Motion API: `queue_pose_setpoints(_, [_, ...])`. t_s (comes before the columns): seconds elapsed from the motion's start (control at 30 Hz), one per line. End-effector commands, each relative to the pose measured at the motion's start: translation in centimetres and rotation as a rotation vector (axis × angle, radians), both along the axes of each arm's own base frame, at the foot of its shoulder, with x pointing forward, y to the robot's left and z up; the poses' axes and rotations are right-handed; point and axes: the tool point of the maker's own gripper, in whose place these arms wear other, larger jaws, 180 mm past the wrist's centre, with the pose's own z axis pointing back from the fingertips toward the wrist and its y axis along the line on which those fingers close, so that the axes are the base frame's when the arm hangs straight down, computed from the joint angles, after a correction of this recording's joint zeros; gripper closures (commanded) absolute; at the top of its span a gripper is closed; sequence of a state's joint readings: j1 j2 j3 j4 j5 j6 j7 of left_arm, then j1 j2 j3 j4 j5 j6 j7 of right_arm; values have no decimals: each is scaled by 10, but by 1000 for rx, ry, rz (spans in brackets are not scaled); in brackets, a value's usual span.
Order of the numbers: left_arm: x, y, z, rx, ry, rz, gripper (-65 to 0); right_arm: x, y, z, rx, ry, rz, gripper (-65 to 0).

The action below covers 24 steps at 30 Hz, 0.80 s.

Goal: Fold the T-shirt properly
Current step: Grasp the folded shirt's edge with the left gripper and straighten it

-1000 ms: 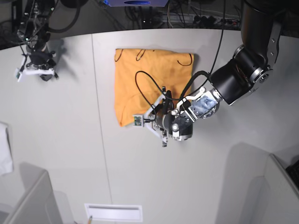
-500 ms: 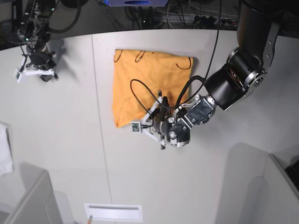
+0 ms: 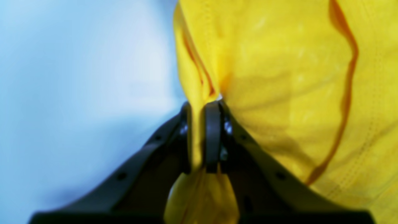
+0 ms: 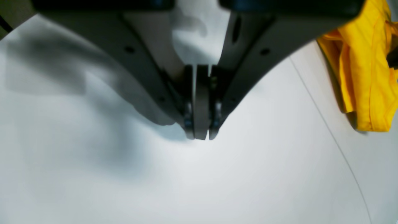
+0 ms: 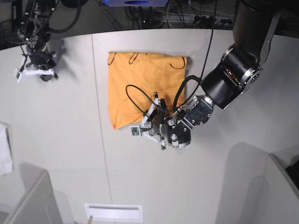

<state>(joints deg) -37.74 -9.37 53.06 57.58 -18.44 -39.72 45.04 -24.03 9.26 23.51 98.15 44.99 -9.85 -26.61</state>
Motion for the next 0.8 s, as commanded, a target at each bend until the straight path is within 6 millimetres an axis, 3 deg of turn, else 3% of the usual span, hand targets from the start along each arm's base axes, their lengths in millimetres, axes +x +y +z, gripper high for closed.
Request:
queue_pose_setpoints(0.0, [-1,15,-7,85,-5,-12,0,7,-4,12,-25,-40,8,0])
queue_pose_setpoints(0.23, [4,12,-2,78,-19,-12,0,7,-4,12,-25,-40,8,0])
queue_pose_setpoints(0.53, [31,5,25,65,-85,-14,-3,8,-4,12,-24,-40,9,0])
queue_pose_setpoints(0.7, [47,-2,43,53,-129,-20,-199,8,-4,12,-24,-40,9,0])
queue_pose_setpoints(0.77, [53,-4,49,50,-143,-21,-248,8,-4,12,-24,-42,9,0])
